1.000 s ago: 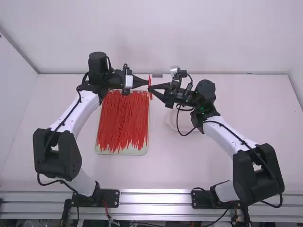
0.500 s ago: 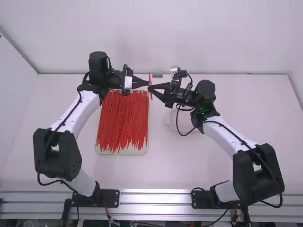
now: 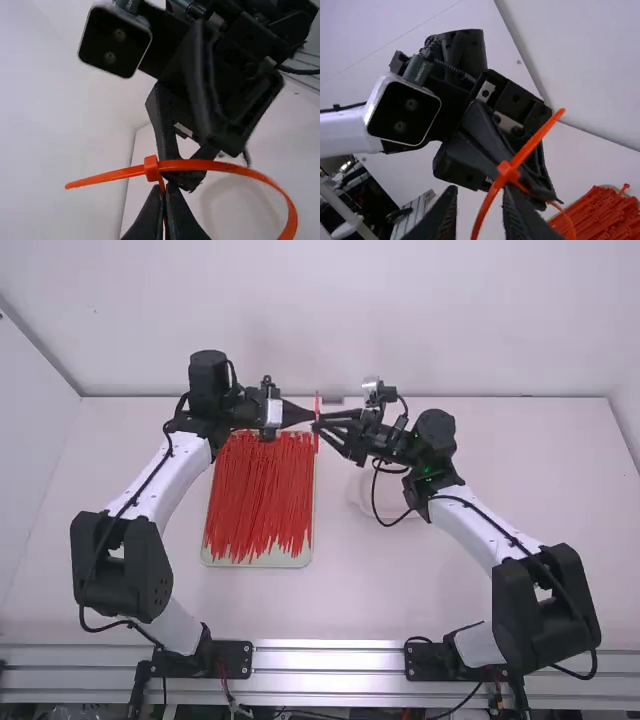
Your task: Fasten the cable tie
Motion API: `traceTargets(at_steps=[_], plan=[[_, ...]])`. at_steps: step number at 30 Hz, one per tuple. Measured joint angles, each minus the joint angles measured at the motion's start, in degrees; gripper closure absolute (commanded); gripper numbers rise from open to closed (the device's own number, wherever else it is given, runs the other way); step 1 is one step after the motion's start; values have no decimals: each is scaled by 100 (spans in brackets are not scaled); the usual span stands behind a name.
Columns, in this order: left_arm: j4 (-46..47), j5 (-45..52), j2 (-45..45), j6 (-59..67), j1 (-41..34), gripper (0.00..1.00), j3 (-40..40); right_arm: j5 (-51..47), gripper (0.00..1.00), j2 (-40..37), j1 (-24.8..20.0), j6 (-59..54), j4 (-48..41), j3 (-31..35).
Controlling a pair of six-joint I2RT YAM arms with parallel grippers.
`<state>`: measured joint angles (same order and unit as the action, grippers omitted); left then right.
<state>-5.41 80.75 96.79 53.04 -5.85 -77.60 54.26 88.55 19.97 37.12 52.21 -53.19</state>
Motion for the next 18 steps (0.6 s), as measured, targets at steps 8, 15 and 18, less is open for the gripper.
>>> traceTargets(at_steps=[8,15,18], plan=[[52,-11,0,2,-7,98,28,321,38,4,-236,-4,-28,0],[192,164,0,2,-37,98,74,529,34,7,-595,151,-22,0],[240,175,0,0,-42,98,76,546,34,7,-625,212,17,0]])
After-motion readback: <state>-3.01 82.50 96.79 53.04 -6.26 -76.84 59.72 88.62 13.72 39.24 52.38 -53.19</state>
